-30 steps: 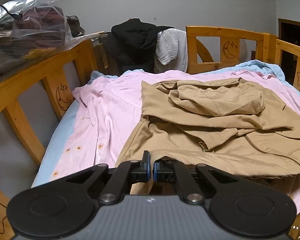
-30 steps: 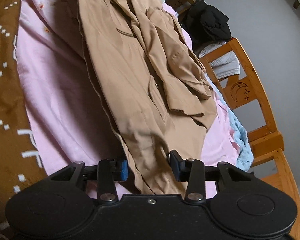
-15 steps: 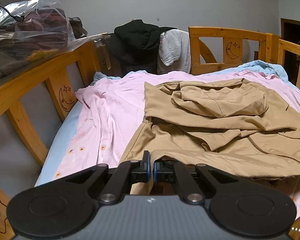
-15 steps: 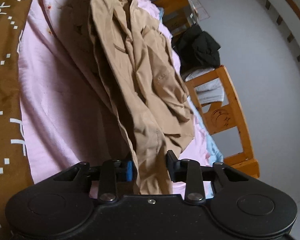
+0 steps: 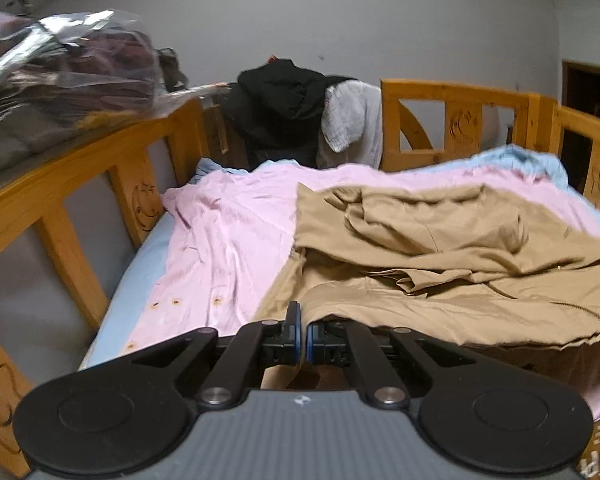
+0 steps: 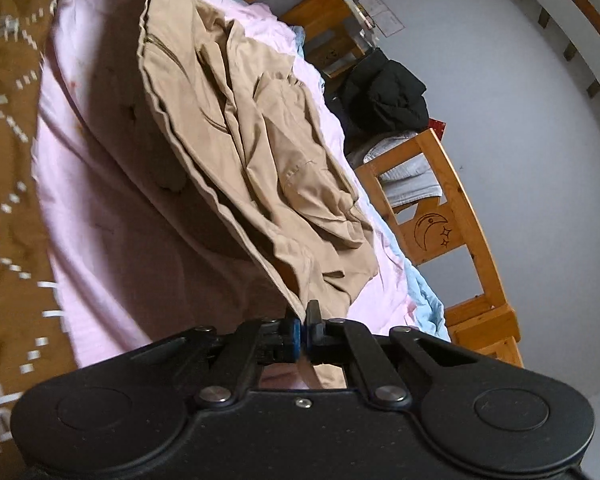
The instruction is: Fold large clothes
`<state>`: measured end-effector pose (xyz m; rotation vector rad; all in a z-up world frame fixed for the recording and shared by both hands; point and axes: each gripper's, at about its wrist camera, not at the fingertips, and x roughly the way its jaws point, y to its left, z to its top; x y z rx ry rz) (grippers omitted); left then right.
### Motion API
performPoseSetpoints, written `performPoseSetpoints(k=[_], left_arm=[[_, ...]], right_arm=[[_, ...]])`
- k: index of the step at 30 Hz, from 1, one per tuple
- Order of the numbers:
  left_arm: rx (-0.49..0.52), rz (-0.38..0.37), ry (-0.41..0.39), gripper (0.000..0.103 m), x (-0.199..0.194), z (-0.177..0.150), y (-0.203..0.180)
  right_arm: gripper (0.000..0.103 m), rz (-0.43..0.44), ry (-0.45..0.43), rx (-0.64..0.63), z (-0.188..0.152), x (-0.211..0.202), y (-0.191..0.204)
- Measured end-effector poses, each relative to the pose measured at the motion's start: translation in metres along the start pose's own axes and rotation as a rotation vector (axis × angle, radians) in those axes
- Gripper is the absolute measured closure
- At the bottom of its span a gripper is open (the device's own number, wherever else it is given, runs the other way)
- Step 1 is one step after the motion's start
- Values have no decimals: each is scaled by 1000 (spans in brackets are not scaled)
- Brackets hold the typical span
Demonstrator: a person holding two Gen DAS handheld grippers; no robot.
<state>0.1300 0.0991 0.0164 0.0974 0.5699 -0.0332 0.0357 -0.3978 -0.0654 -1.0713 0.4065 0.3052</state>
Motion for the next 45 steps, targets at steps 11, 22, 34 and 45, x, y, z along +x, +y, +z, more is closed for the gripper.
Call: performPoseSetpoints(k=[11,22,34,45], left_arm=[[52,-75,81,101,-39,18,9],[175,-108,307,101,95,153,8],[41,-104,466,100,268,155,22],[-121,-171,486,46,312,149,49]], right_arm=[[103,91,45,182,19,-68,-29],[102,181,95,331,61,40,-148],[101,233,254,519,61,224,-182],[92,240,281,725,40,292,-171]])
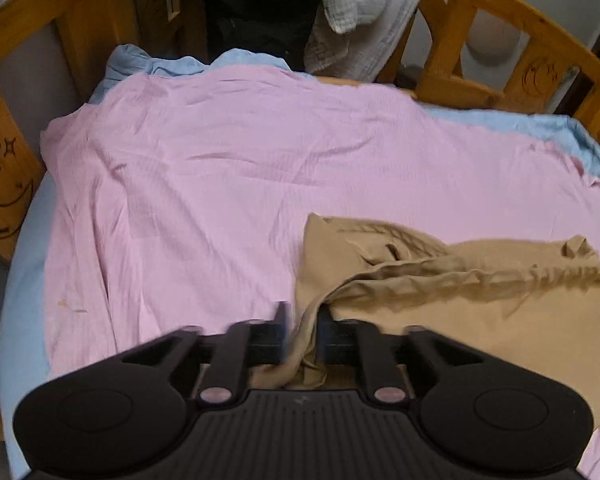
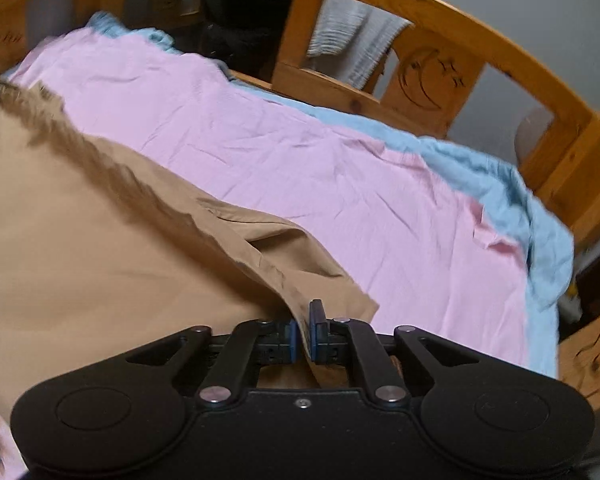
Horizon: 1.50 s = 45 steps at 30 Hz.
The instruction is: Fold large clothes
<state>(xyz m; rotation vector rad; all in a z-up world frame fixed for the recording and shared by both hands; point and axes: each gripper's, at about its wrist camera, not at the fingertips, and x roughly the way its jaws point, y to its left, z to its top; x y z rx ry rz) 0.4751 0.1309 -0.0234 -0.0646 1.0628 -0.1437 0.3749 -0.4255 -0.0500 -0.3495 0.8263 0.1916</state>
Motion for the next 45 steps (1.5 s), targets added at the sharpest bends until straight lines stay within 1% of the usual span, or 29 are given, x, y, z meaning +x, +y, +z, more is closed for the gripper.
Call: performPoseSetpoints(k=[1,2,3,4,5,6,7,8,10,13,16,18,19,20,22,24,26,27,28,29,30,31,33,35,37,39,41,43,45], left_arm=[[-18,-7,-31,16,-5,-2,4],[-42,-11,-91,11,-12,-6,9],[-60,-17,-137,10,-19,-9,14],[-75,-44,-164,9,-25,-12,20],[-91,-70,-170,8,-28,-14,26],[-115,-83,-174,7,-30,-16,33],[-142,-83,-183,7,-33,-20,39],[-163,-83,-191,6,-36,-26,44],[-189,-85,-180,6,-37,-39,54],[-231,-97,-129,7,-34,-65,66],[-295,-150,-75,11,-28,-92,75],[-347,-193,-49,16,-24,-109,80],[-382,-219,-41,21,-22,-116,83],[-421,-253,-38,24,-20,-123,85],[-496,-325,-35,35,-16,-136,89],[-542,-370,-29,39,-14,-143,92],[-574,-385,-35,46,-17,-148,96],[-588,-391,-35,53,-17,-151,97],[-601,-398,-37,64,-18,-153,99],[-615,-398,-43,70,-20,-155,100],[-623,-393,-52,82,-23,-156,100],[-626,-388,-66,88,-27,-157,100],[-591,-372,-128,98,-40,-156,94],[-561,-341,-179,101,-59,-157,89],[-544,-325,-201,101,-75,-159,84],[-508,-291,-174,101,-83,-164,81],[-493,-260,-118,101,-77,-171,81],[-526,-250,-81,101,-64,-178,85],[-551,-243,-64,101,-53,-183,88]], right_arm=[[90,5,-6,22,-1,0,-2],[88,14,-18,42,-3,0,-5],[79,25,-30,68,-4,-3,-9],[71,37,-42,101,-5,-5,-14],[65,49,-52,131,-6,-7,-18],[55,55,-65,163,-7,-10,-23],[47,63,-78,200,-9,-14,-29],[42,76,-91,233,-10,-18,-35],[23,91,-118,307,-15,-27,-49],[15,119,-132,426,-30,-43,-71],[13,143,-70,537,-60,-51,-85],[16,155,-20,628,-86,-50,-88],[23,170,13,677,-98,-46,-90],[27,185,39,721,-108,-42,-90],[43,229,78,821,-125,-38,-89],[52,261,81,876,-134,-41,-84],[55,287,78,889,-136,-46,-79],[56,294,80,881,-135,-48,-76],[61,294,82,874,-135,-49,-73],[65,297,81,874,-134,-50,-73],[75,305,81,879,-133,-50,-72],[84,310,82,879,-132,-49,-70],[96,280,71,839,-126,-53,-66],[99,236,66,782,-118,-60,-61],[101,191,47,728,-111,-74,-58],[102,184,40,698,-105,-91,-58],[102,190,45,669,-106,-104,-58],[102,202,83,656,-113,-106,-55],[102,196,136,652,-125,-97,-49]])
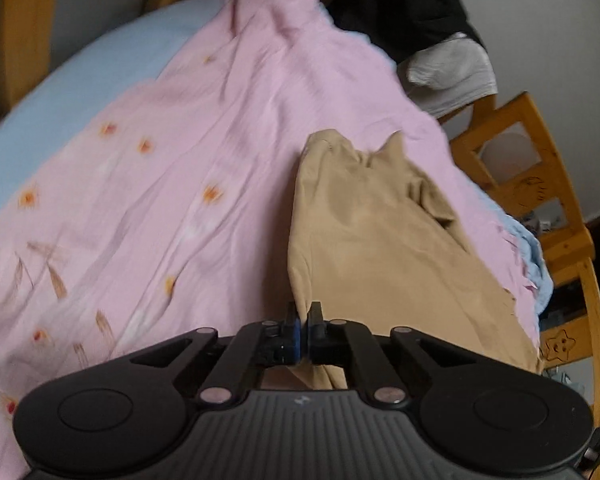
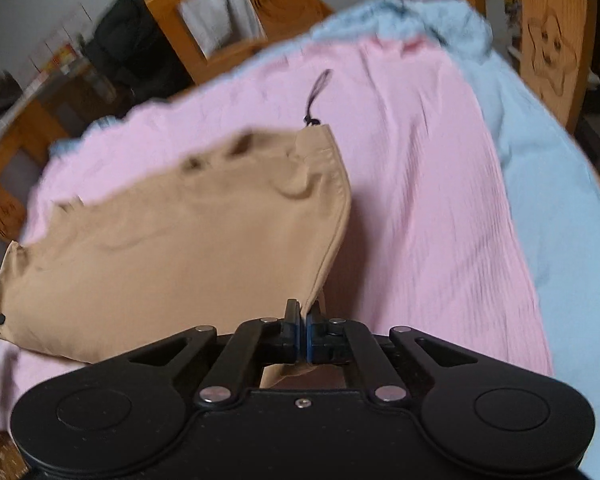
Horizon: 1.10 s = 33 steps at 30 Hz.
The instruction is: Fold large clothes
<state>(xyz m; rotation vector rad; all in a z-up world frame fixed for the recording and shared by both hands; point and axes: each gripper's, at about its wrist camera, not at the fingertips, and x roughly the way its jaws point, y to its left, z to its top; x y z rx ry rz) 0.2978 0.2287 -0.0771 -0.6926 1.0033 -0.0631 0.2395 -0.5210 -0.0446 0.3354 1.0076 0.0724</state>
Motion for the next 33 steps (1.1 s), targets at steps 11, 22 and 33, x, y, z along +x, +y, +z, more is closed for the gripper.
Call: performPoseSetpoints(k=[11,22,33], left_arm=[[72,89,-21,64,-9,-6,-15],[208,74,-149,12,-46,-62,-57],[-101,-150,-96,13,4,-74,-23]], right_arm=[[100,-47,11,-102,-17,11,13],[46,43,-38,103,-44,-24,0],[37,234,-52,505,-71,-22,-28]])
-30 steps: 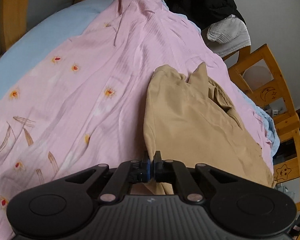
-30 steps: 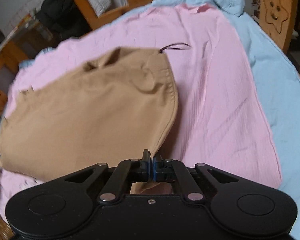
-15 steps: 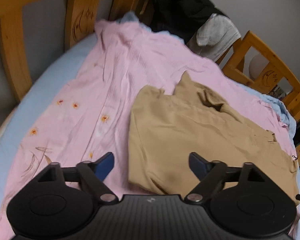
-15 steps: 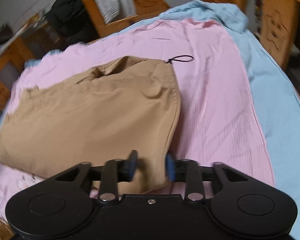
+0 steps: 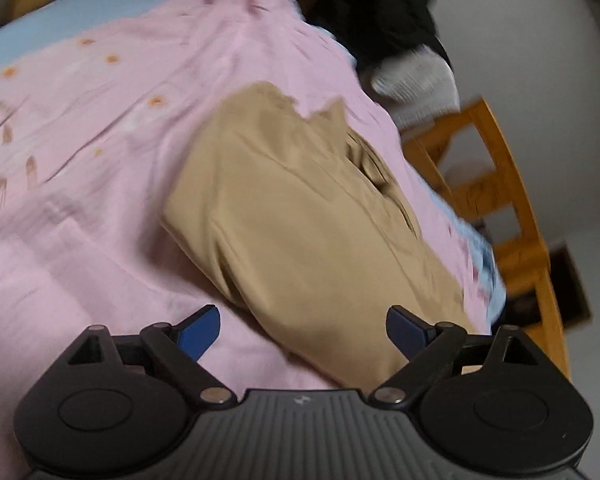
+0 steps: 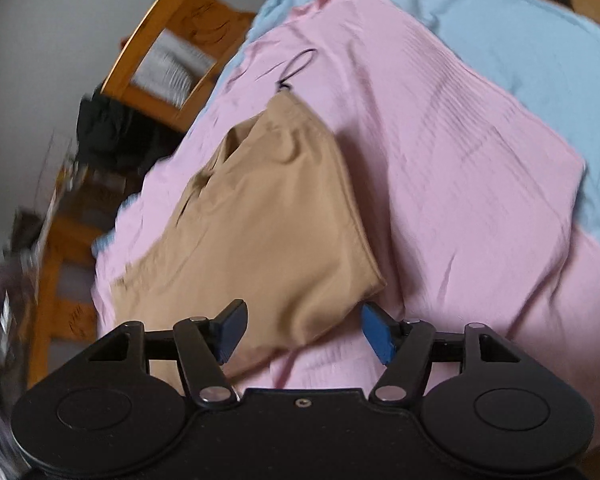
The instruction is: Fold large clothes
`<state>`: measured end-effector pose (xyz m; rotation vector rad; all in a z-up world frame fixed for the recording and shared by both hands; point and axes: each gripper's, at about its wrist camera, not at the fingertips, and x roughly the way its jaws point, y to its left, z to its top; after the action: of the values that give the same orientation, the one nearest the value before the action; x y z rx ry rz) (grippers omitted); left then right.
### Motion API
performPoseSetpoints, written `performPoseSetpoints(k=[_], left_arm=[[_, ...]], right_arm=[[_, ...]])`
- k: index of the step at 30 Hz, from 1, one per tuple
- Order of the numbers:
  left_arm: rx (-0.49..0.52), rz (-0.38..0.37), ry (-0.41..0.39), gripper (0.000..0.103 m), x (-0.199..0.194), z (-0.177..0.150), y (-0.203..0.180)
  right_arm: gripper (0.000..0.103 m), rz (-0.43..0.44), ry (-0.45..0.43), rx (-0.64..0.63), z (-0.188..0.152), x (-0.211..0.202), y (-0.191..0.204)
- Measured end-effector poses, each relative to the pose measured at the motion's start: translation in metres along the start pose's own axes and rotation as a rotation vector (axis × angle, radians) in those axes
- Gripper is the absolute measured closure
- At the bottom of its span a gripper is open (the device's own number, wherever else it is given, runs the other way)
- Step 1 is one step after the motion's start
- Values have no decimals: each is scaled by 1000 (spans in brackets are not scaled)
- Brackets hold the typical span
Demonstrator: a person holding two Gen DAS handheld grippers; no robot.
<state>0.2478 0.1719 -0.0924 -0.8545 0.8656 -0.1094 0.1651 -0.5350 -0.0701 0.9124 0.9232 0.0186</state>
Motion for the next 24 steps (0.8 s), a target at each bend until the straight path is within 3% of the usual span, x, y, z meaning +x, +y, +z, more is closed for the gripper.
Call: performPoseSetpoints(k=[3,5,6,7,9,13,17,21,24], left_arm=[[-120,46,-58,27,4,7,13],[-182,79,-95,46,6,10,20],[-193,108,-105,68,7,12,21],[-201,131,-111,82,7,13,21],[-192,138,-135,95,5,14,18],[-113,169,-179,100,-18,8,-6],[-65,194,-140,100,-50,-8,-15],[5,218,-87,99,-50,-27,-1],[-47,192,-73,93,-50,-33,13]], right_arm=[[47,5,-43,101,4,12,-13],[60,-19,-53,138,8,20,-18],[72,-26,-60,149,10,23,-20],[86,-34,-70,156,11,25,-21],[93,-50,-86,133,13,23,-18],[99,-120,-116,-29,3,3,12],[100,-168,-122,-121,-11,-33,28],[99,-220,-90,-185,-36,-60,22],[93,-280,-81,-343,-54,-56,21]])
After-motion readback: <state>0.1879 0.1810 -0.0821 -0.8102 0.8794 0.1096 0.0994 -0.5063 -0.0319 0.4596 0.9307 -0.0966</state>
